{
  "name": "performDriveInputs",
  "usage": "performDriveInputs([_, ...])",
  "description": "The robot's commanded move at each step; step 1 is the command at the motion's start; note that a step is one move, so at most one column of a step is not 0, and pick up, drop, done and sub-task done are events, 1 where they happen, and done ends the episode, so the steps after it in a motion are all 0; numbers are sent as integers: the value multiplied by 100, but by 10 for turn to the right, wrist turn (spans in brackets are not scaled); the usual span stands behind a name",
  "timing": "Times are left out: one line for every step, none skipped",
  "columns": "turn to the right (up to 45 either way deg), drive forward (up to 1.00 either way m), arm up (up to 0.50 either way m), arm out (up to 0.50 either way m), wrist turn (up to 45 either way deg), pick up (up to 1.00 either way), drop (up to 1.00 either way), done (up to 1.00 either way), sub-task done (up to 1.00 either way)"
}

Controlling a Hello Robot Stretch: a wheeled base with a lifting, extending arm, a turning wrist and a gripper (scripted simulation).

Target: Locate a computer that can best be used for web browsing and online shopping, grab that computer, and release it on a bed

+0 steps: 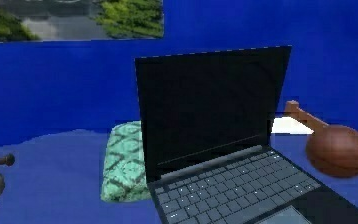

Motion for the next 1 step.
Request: performDriveInputs([-180, 0, 0, 0, 0, 0, 0, 0, 0])
